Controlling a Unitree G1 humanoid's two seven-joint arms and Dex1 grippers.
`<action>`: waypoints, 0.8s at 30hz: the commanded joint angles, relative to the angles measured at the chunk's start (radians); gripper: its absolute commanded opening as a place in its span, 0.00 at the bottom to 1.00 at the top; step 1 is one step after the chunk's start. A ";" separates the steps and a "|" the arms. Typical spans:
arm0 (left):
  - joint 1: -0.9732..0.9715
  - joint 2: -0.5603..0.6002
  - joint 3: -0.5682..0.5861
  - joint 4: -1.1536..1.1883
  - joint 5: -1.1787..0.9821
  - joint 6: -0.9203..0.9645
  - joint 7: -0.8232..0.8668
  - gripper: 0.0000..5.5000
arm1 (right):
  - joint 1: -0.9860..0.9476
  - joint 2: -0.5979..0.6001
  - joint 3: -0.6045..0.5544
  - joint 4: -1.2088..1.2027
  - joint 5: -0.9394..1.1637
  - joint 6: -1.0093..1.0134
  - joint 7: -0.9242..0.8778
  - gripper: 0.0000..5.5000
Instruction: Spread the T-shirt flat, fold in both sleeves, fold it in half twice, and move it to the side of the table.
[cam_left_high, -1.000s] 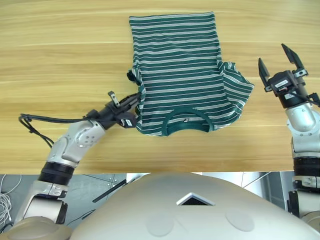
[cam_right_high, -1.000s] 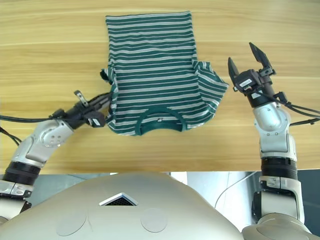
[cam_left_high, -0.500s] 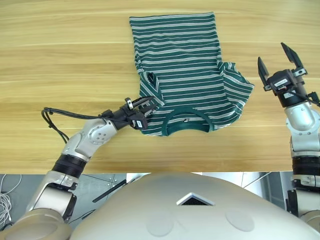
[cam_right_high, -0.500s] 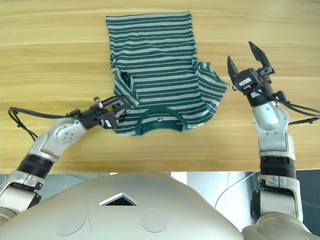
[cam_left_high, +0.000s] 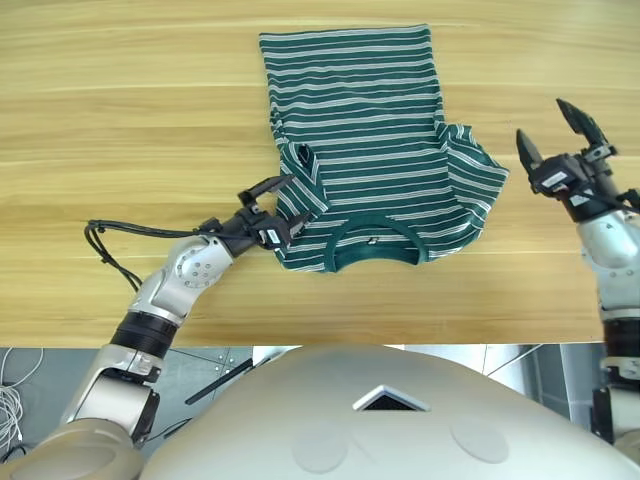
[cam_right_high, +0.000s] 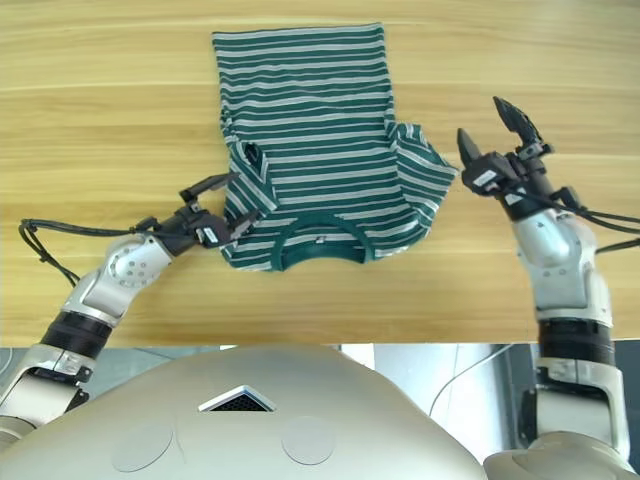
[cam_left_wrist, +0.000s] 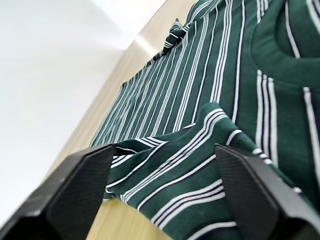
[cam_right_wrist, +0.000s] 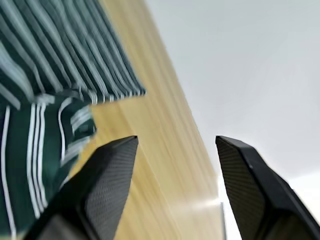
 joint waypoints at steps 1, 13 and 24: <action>0.065 0.077 0.010 0.056 0.085 0.046 0.000 0.77 | 0.134 -0.092 -0.020 -0.053 -0.073 -0.029 0.022 0.52; 0.152 0.129 0.051 -0.082 0.041 -0.008 0.006 0.98 | 0.157 -0.031 0.154 -0.050 -0.171 0.020 0.084 0.52; 0.181 0.126 0.122 -0.182 -0.011 -0.061 0.020 0.98 | -0.026 0.003 0.301 0.139 -0.272 0.031 -0.066 0.52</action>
